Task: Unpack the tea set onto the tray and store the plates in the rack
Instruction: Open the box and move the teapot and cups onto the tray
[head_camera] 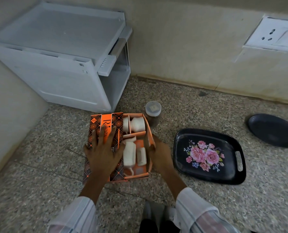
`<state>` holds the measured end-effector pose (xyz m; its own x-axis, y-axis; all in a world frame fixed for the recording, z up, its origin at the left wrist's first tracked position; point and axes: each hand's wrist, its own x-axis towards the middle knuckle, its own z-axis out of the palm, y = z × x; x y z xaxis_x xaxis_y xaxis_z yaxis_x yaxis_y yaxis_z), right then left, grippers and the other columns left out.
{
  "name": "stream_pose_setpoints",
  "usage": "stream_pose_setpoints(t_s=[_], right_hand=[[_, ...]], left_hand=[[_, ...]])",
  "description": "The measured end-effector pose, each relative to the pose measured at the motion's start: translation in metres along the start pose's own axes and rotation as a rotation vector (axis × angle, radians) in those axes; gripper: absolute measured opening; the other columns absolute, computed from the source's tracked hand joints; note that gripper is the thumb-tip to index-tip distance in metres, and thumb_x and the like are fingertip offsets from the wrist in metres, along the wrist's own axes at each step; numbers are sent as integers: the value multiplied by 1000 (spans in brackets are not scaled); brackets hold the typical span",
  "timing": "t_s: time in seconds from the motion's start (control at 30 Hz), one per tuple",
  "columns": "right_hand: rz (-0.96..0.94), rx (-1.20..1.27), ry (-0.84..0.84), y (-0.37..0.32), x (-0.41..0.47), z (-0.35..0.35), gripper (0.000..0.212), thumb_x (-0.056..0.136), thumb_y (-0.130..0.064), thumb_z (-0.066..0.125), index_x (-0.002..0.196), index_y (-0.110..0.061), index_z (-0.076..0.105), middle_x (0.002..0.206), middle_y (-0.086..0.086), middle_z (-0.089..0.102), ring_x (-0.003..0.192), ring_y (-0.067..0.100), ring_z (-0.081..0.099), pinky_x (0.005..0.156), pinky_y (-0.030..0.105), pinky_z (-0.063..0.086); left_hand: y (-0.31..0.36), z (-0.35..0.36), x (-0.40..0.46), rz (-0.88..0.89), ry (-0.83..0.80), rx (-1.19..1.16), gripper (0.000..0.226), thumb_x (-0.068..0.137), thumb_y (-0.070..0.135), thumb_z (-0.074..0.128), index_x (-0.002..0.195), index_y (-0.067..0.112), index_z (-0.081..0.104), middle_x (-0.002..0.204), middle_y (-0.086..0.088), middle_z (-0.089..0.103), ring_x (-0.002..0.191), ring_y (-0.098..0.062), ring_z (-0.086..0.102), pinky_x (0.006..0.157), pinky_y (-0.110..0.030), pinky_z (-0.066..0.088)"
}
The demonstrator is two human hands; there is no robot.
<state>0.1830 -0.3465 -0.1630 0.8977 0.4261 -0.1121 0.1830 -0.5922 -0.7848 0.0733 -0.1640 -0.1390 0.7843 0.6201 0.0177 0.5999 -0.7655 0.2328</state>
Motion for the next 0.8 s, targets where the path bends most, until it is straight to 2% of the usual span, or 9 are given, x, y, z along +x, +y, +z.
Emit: stream_pose_setpoints(t_s=[0.13,0.37,0.47,0.53,0.57,0.63,0.67,0.73,0.8], right_hand=[[-16,12,8,-3,-2,1,21,94,-25,52,110,-23,66,97,1,76,85,20,71,68,27,47],[65,-34,-22,-1,1,-3,23,95,-43,48,106,-28,63,92,-5,75,83,16,71,74,34,56],[29,-104,-48,-16,-1,-8,26,97,-42,48,118,-29,59,103,-2,73,93,21,70,78,34,54],[-25,-147,74,-30,-12,-11,38,95,-39,52,130,-26,53,113,2,65,101,21,62,81,36,51],[-71,-179,129,-38,-20,-11,38,93,-38,53,128,-23,55,113,3,61,102,21,58,82,36,50],[-126,-324,39,-53,-36,-6,37,94,-47,49,114,-19,64,111,6,63,101,24,57,87,38,51],[-109,-404,-47,-59,-43,0,46,94,-55,45,111,-17,65,116,6,64,104,25,57,90,39,51],[-26,-443,-110,-60,-50,14,61,90,-65,41,118,-15,64,137,5,58,116,28,53,96,40,48],[35,-407,-102,-59,-50,22,64,88,-66,46,123,-15,62,146,3,50,122,29,49,101,42,43]], left_hand=[[-9,-1,0,-5,4,-17,72,83,79,28,150,51,22,165,6,20,152,-29,15,108,-72,24],[-15,-2,-4,-8,24,-1,72,83,78,32,149,49,26,163,5,24,151,-30,18,107,-71,26],[-16,-1,-4,1,26,5,72,85,77,31,150,47,27,164,2,24,151,-32,19,109,-69,24],[-17,-1,-5,6,37,-9,68,88,73,31,150,46,28,164,1,24,151,-32,19,112,-67,21],[-17,-1,-7,11,52,-24,65,91,70,30,150,44,30,163,1,25,150,-31,20,113,-66,20],[-17,1,-11,26,77,-31,59,95,61,29,150,42,31,163,0,27,150,-28,21,116,-62,20],[-17,2,-14,35,78,-24,56,97,57,28,151,41,31,163,0,27,150,-27,22,117,-61,19],[-16,3,-18,40,76,-18,54,99,52,27,152,41,29,163,0,27,150,-26,23,118,-60,19],[-16,3,-18,27,76,-17,53,99,50,26,152,41,29,162,-1,28,150,-26,23,118,-59,18]])
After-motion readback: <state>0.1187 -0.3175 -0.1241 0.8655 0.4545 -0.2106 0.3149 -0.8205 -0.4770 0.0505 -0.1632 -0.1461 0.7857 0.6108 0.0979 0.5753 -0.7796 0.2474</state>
